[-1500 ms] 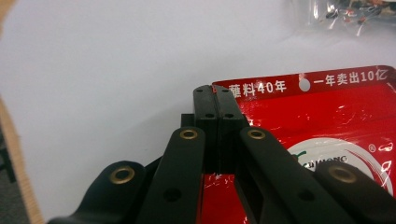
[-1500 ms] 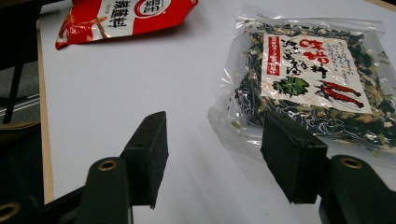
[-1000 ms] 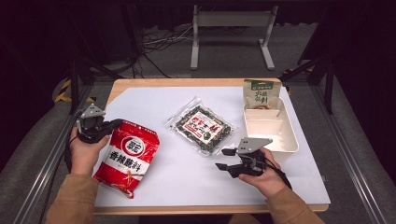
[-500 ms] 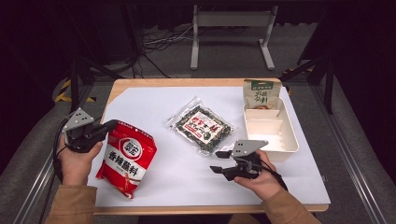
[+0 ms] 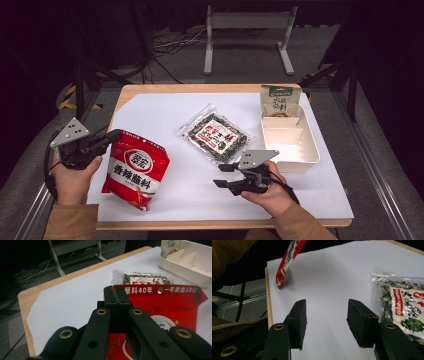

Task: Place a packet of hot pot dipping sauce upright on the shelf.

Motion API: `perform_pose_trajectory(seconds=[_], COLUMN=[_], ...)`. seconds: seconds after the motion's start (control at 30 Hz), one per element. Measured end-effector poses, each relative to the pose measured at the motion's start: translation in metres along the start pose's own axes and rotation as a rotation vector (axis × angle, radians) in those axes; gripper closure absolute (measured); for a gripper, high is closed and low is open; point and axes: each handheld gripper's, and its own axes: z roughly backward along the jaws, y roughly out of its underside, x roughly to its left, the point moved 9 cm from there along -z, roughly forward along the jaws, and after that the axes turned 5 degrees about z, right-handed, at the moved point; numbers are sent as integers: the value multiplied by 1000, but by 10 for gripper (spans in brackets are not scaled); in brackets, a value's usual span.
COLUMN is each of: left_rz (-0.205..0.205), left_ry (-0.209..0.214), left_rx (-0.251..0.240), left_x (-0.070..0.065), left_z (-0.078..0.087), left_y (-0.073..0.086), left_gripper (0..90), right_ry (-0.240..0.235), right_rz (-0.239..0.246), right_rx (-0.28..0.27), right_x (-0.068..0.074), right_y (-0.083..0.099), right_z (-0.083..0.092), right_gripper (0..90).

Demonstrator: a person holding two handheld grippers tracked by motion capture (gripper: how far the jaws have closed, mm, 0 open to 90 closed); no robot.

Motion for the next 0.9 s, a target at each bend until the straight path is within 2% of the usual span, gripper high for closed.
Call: perform_pose_trajectory(seconds=[0.13,0.2,0.27,0.33,0.4,0.6,0.8,0.9], left_rz=[-26,-48,-49,-71,-64,-60,-67,-67], left_ry=[23,42,51,80,98,100,110,111], left_rx=[-21,-30,-31,-25,-32,-44,-42,-43], left_x=[-7,-13,-15,-18,-20,-20,-22,-22], left_z=[7,11,13,16,19,26,30,30], left_y=[-3,-6,-6,-6,-6,-5,-3,-3], left_gripper=[900,900,900,900,900,900,900,900], right_ry=[0,-5,-10,-17,-30,-62,-116,-135], right_rz=[-1,4,4,9,13,15,-15,-13], right_rx=[-47,-51,-50,-55,-59,-66,-109,-102], right_x=[1,1,1,1,3,5,12,15], right_y=[-14,-19,-21,-26,-30,-37,-49,-53], right_z=[-3,-6,-7,-10,-14,-26,-40,-50], right_gripper=[528,528,527,525,519,505,501,503])
